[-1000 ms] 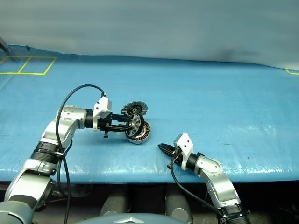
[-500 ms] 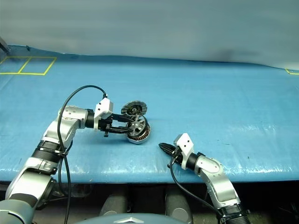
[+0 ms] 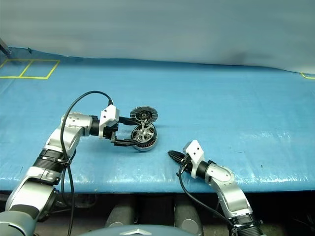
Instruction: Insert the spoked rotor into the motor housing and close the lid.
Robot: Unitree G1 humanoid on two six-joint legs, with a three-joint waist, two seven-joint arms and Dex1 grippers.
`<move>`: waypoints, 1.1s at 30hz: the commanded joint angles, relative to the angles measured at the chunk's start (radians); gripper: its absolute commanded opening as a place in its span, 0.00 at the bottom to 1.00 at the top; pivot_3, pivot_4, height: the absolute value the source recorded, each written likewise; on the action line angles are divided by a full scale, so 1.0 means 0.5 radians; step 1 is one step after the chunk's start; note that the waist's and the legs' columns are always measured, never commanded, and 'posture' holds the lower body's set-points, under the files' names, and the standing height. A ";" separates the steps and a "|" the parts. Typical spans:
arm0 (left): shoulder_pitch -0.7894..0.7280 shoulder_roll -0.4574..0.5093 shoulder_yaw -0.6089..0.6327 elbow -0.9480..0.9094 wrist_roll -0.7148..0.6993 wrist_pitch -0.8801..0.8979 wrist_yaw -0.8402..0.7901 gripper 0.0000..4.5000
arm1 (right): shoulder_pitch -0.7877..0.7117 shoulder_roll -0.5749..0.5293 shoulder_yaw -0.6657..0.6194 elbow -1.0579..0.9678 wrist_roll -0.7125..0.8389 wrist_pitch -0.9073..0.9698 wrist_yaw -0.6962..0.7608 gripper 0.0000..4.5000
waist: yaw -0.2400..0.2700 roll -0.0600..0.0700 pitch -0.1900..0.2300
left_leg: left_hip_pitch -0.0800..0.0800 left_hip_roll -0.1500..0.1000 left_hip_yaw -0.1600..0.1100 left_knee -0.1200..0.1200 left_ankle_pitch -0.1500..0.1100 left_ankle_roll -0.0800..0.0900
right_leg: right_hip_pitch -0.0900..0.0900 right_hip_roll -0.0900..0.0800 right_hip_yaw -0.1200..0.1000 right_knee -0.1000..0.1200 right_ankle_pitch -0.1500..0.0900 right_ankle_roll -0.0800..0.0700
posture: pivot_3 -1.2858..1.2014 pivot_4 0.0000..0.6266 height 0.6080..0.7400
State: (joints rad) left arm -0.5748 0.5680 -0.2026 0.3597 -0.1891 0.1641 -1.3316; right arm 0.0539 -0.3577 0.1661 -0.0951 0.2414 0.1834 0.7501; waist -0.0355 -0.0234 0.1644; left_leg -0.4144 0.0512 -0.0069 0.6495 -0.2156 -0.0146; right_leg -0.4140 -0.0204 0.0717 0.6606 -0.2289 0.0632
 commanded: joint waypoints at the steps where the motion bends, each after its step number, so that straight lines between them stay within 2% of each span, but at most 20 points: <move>1: 0.006 -0.006 0.117 -0.072 -0.124 0.017 -0.007 0.99 | -0.018 0.005 -0.008 -0.034 0.004 -0.034 -0.005 0.00 | 0.000 0.000 0.000 | 0.000 0.000 0.000 0.000 0.000 0.000 | 0.000 0.000 0.000 0.000 0.000 0.000 | 0.52 0.24 1.00; 10: 0.139 0.071 0.213 -0.283 -0.272 0.127 0.003 0.99 | -0.020 -0.001 -0.023 -0.063 0.013 -0.024 -0.025 0.00 | -0.001 0.000 0.000 | 0.000 0.000 0.000 0.000 0.000 0.000 | 0.000 0.000 0.000 0.001 0.000 0.000 | 0.52 0.24 1.00; 18: 0.471 0.124 0.334 -0.651 -0.397 0.227 0.124 0.99 | -0.123 0.011 -0.081 -0.181 -0.038 -0.016 -0.203 0.00 | -0.005 0.001 0.000 | 0.001 0.000 0.002 0.000 0.000 0.000 | 0.000 -0.001 0.002 0.001 0.000 0.000 | 0.52 0.24 1.00; 24: 0.719 0.095 0.378 -0.792 -0.431 0.195 0.239 0.99 | -0.242 0.030 -0.094 -0.209 -0.061 -0.046 -0.275 0.00 | 0.003 0.001 0.000 | 0.001 0.001 0.001 0.000 0.000 0.000 | 0.000 0.000 0.001 0.001 0.000 0.000 | 0.52 0.24 1.00; 33: 0.900 -0.101 0.405 -0.623 -0.418 -0.070 0.367 0.99 | -0.453 0.007 0.033 -0.193 -0.047 0.092 -0.136 0.00 | -0.001 0.001 0.000 | 0.002 0.001 0.002 0.001 0.000 0.000 | 0.000 -0.001 0.002 0.001 0.001 0.000 | 0.52 0.24 1.00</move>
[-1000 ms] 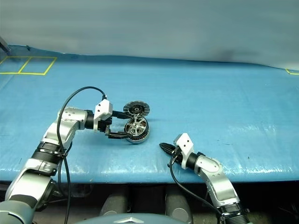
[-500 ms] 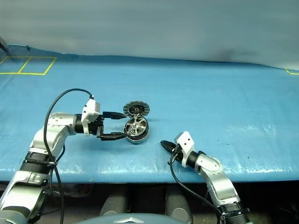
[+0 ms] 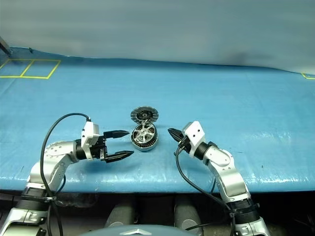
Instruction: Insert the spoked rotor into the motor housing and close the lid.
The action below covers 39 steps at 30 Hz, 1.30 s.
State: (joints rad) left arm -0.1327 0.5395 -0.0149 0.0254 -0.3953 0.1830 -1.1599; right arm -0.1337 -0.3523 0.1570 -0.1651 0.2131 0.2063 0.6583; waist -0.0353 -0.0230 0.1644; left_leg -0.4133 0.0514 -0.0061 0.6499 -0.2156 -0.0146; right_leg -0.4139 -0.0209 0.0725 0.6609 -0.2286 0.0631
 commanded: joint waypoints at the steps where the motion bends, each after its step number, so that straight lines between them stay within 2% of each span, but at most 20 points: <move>1: 0.022 -0.067 0.035 0.065 -0.016 -0.119 0.033 0.99 | -0.109 -0.001 0.078 -0.055 0.002 0.071 0.061 0.00 | -0.001 0.000 0.000 | 0.000 0.000 0.000 0.000 0.000 0.000 | 0.000 0.000 0.000 0.001 0.000 0.000 | 0.52 0.24 1.00; 14: 0.017 -0.303 0.159 0.260 -0.107 -0.479 0.071 0.99 | -0.449 0.052 0.317 0.056 -0.153 0.241 0.096 0.00 | 0.000 0.000 0.000 | 0.000 0.000 0.000 0.000 0.000 0.000 | 0.001 0.000 0.000 0.000 0.001 0.000 | 0.52 0.24 1.00; 24: 0.051 -0.259 0.115 0.263 -0.084 -0.472 0.035 0.99 | -0.630 0.104 0.424 0.208 -0.238 0.339 0.150 0.00 | -0.002 0.000 0.000 | -0.001 0.000 -0.001 0.000 0.000 0.000 | 0.000 0.000 -0.001 0.000 0.001 0.001 | 0.52 0.24 1.00; 27: 0.069 -0.210 0.095 0.269 -0.034 -0.484 0.015 1.00 | -0.633 0.115 0.429 0.198 -0.251 0.338 0.149 0.13 | -0.003 0.000 0.000 | -0.001 0.000 0.000 -0.001 0.000 0.000 | -0.001 0.000 -0.001 -0.001 0.001 0.001 | 0.52 0.24 1.00; 29: 0.077 -0.184 0.077 0.276 0.001 -0.511 0.013 1.00 | -0.632 0.119 0.437 0.193 -0.271 0.322 0.142 0.27 | -0.003 0.000 0.000 | -0.001 0.000 -0.001 -0.001 0.000 0.000 | -0.001 0.000 -0.001 0.000 0.001 0.001 | 0.52 0.24 1.00; 39: 0.068 -0.183 0.057 0.321 0.056 -0.561 0.022 1.00 | -0.629 0.146 0.434 0.206 -0.296 0.315 0.143 0.27 | -0.003 0.000 0.000 | -0.001 0.000 0.000 -0.001 0.000 0.000 | -0.001 0.000 -0.001 0.000 0.001 0.000 | 0.52 0.24 1.00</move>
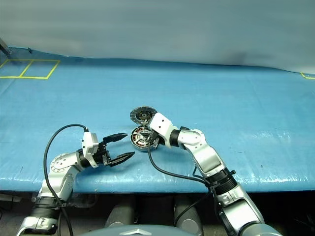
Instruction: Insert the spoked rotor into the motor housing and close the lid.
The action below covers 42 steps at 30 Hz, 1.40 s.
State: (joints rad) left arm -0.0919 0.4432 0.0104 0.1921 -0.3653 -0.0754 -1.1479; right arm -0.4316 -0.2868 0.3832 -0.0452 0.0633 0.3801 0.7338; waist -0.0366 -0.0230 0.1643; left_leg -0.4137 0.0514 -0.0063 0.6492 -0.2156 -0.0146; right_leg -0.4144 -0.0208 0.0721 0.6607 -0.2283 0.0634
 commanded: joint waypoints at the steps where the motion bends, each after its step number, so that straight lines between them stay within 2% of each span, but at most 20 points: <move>1: -0.014 0.011 0.006 -0.010 -0.001 -0.047 -0.002 1.00 | -0.032 0.019 -0.020 -0.027 0.000 -0.035 -0.009 0.27 | 0.000 0.000 0.000 | 0.000 0.000 0.000 0.000 0.000 0.000 | 0.000 0.000 0.000 0.000 0.000 0.000 | 0.52 0.24 1.00; 33: 0.011 0.007 0.025 0.018 0.015 -0.111 0.058 1.00 | 0.076 0.066 -0.083 -0.058 0.049 -0.004 -0.060 0.27 | 0.000 0.000 0.000 | 0.000 0.000 0.000 -0.001 0.000 0.000 | -0.001 0.000 0.000 -0.001 -0.001 -0.001 | 0.52 0.24 1.00; 42: 0.049 0.007 0.040 0.012 0.022 -0.135 0.129 1.00 | 0.128 -0.038 -0.286 -0.103 -0.028 0.088 -0.272 0.27 | 0.000 0.000 0.000 | -0.001 0.000 0.000 -0.001 0.000 0.000 | -0.001 -0.001 0.000 -0.001 -0.001 -0.001 | 0.52 0.24 1.00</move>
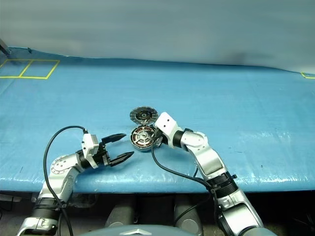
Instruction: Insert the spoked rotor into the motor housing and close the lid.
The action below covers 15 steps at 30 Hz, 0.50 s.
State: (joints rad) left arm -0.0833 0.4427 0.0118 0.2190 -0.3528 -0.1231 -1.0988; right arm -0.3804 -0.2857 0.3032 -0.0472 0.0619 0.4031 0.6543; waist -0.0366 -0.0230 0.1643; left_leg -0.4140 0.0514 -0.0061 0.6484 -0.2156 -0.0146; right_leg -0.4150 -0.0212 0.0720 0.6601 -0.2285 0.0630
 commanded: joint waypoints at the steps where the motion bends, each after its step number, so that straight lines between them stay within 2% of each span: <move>1: 0.047 0.010 0.036 -0.049 -0.004 -0.040 0.037 1.00 | 0.042 -0.061 -0.166 -0.119 -0.033 0.071 -0.151 0.27 | 0.000 0.000 0.000 | 0.000 0.000 0.000 -0.001 0.000 0.000 | 0.000 0.000 0.000 0.000 0.000 0.000 | 0.52 0.24 1.00; 6: 0.079 0.005 0.037 -0.082 -0.024 -0.035 0.053 1.00 | 0.090 -0.174 -0.257 -0.176 -0.065 0.175 -0.236 0.27 | 0.001 0.000 0.000 | -0.002 -0.001 0.001 -0.003 0.000 0.000 | -0.003 -0.002 0.000 -0.001 -0.001 -0.001 | 0.52 0.24 1.00; 9: 0.080 0.007 0.036 -0.104 -0.043 -0.028 0.046 1.00 | 0.067 -0.186 -0.286 -0.127 -0.065 0.216 -0.265 0.14 | -0.005 0.000 0.000 | 0.000 0.000 0.001 -0.003 0.000 0.000 | -0.002 -0.001 0.000 0.000 -0.001 -0.001 | 0.52 0.24 1.00; 11: 0.080 0.003 0.038 -0.107 -0.048 -0.028 0.046 1.00 | 0.047 -0.181 -0.295 -0.083 -0.072 0.223 -0.292 0.01 | -0.005 0.000 0.000 | 0.000 0.000 0.001 -0.003 0.000 0.000 | -0.002 -0.001 0.000 0.000 -0.001 -0.001 | 0.52 0.24 1.00; 15: 0.069 -0.007 0.036 -0.099 -0.050 -0.030 0.047 1.00 | -0.011 -0.158 -0.309 0.021 -0.091 0.173 -0.354 0.01 | -0.003 0.000 0.000 | -0.001 0.000 0.002 -0.003 0.000 0.000 | -0.002 -0.001 0.000 -0.001 -0.001 -0.001 | 0.52 0.24 1.00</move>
State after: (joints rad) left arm -0.0405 0.4409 0.0171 0.2007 -0.3573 -0.1233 -1.0716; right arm -0.3565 -0.3717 0.1791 -0.0368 0.0182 0.5123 0.4943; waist -0.0382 -0.0229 0.1644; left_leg -0.4146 0.0512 -0.0052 0.6471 -0.2156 -0.0146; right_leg -0.4161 -0.0220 0.0721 0.6594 -0.2290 0.0623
